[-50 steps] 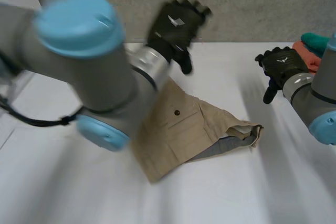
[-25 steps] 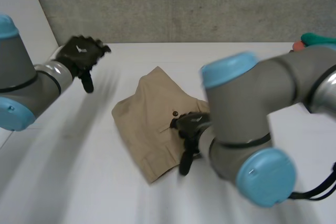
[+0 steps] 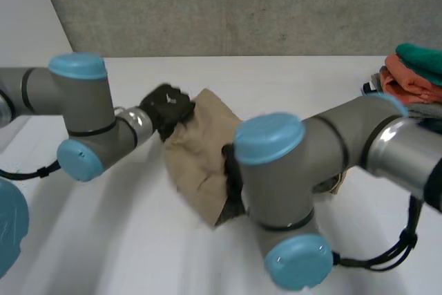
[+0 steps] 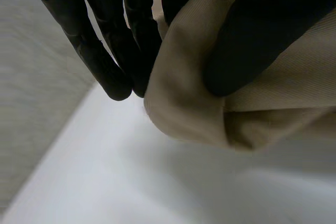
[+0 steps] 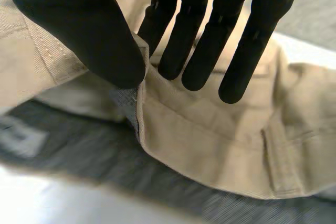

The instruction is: Fold the laundry.

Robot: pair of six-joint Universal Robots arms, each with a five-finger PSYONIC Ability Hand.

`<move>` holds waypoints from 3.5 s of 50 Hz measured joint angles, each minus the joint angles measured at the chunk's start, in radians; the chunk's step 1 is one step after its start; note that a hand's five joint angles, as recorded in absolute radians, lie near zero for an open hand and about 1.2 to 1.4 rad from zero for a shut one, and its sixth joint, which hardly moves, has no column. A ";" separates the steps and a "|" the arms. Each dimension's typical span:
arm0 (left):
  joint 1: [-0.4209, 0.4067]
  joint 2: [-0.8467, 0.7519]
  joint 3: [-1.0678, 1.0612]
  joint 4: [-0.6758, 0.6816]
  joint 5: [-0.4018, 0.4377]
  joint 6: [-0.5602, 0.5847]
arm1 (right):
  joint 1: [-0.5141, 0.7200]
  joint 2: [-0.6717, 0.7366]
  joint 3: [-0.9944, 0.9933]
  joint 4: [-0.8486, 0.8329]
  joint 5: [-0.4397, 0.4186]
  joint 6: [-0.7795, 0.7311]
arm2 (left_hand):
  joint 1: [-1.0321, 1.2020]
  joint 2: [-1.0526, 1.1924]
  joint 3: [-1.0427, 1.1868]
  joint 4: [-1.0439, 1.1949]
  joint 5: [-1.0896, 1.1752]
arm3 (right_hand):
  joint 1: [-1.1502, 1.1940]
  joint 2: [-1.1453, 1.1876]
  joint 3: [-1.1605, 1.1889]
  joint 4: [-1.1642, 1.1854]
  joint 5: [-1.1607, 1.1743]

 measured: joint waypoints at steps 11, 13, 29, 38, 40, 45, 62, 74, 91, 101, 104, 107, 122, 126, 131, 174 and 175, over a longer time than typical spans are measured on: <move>-0.088 0.321 0.036 0.093 -0.196 -0.250 | -0.259 -0.099 -0.264 -0.165 -0.080 -0.192 | 0.000 0.000 0.000 0.001 0.000 | -0.001 0.000 0.004 0.001 0.023; -0.102 0.352 0.031 0.096 -0.214 -0.263 | -0.285 -0.099 -0.313 -0.179 -0.094 -0.201 | 0.000 0.000 0.000 0.001 0.000 | -0.001 0.000 0.004 0.001 0.026; -0.299 0.446 -0.262 0.054 -0.427 -0.317 | -0.434 -0.055 -0.354 -0.143 -0.391 -0.187 | 0.000 0.003 0.004 0.002 0.000 | -0.001 0.000 0.004 0.001 0.032; -0.349 0.370 -0.427 0.034 -0.440 -0.342 | -0.473 -0.091 0.043 -0.071 -0.513 -0.271 | -0.007 -0.011 -0.007 -0.013 -0.006 | -0.001 0.010 0.004 0.003 0.032; -0.349 0.362 -0.441 0.020 -0.447 -0.344 | -0.479 -0.098 0.100 -0.064 -0.517 -0.308 | -0.151 -0.175 -0.156 -0.166 -0.135 | -0.034 -0.095 -0.096 -0.100 -0.075; -0.335 0.388 -0.445 -0.047 -0.451 -0.348 | -0.486 -0.123 0.155 -0.022 -0.493 -0.393 | -0.728 -0.710 -0.697 -0.716 -0.684 | -0.536 -0.633 -0.639 -0.645 -0.622; -0.076 0.509 -0.258 -0.292 -0.364 -0.361 | -0.454 -0.217 -0.082 0.379 -0.361 -0.608 | -0.893 -0.938 -0.926 -0.947 -0.916 | -0.813 -0.914 -0.941 -0.941 -0.941; -0.033 0.305 -0.221 -0.386 -0.329 -0.386 | -0.394 -0.052 -0.144 0.455 -0.357 -0.587 | -0.893 -0.938 -0.926 -0.947 -0.916 | -0.837 -0.958 -0.975 -0.980 -0.943; 0.002 0.321 -0.199 -0.141 -0.386 -0.379 | -0.410 -0.121 -0.043 0.049 -0.367 -0.499 | -0.893 -0.957 -0.926 -0.957 -0.923 | -0.802 -0.891 -0.896 -0.911 -0.875; 0.023 0.339 -0.143 -0.180 -0.324 -0.396 | -0.366 0.140 -0.336 -0.103 -0.414 -0.480 | -0.893 -0.957 -0.926 -0.957 -0.923 | -0.802 -0.891 -0.896 -0.911 -0.875; 0.020 0.346 -0.146 -0.182 -0.317 -0.406 | -0.358 0.246 -0.444 -0.124 -0.423 -0.481 | -0.893 -0.957 -0.926 -0.957 -0.923 | -0.802 -0.891 -0.896 -0.911 -0.875; 0.015 0.352 -0.155 -0.183 -0.314 -0.420 | -0.355 0.318 -0.519 -0.137 -0.429 -0.482 | -0.893 -0.957 -0.926 -0.957 -0.923 | -0.793 -0.875 -0.878 -0.893 -0.858; 0.019 0.394 -0.245 -0.151 -0.294 -0.431 | -0.384 0.710 -0.948 -0.197 -0.505 -0.589 | -0.893 -0.957 -0.926 -0.957 -0.923 | -0.384 -0.488 -0.498 -0.510 -0.500; 0.025 0.410 -0.263 -0.138 -0.283 -0.428 | -0.390 0.716 -0.939 -0.201 -0.538 -0.592 | -0.893 -0.957 -0.926 -0.957 -0.923 | -0.088 -0.168 -0.187 -0.198 -0.206; 0.032 0.427 -0.284 -0.114 -0.269 -0.417 | -0.399 0.701 -0.919 -0.202 -0.540 -0.594 | -0.893 -0.957 -0.926 -0.957 -0.923 | 0.036 0.011 0.003 0.001 -0.007; -0.005 -0.070 0.483 0.174 -0.424 -0.175 | -0.447 -0.186 -0.207 -0.376 -0.523 -0.359 | 0.022 -0.002 -0.002 0.000 -0.009 | 0.036 0.011 0.009 0.006 0.011; -0.005 -0.044 0.499 0.213 -0.418 -0.184 | -0.448 -0.147 -0.273 -0.388 -0.486 -0.375 | 0.022 -0.002 0.000 0.000 -0.009 | 0.036 0.011 0.009 0.006 0.011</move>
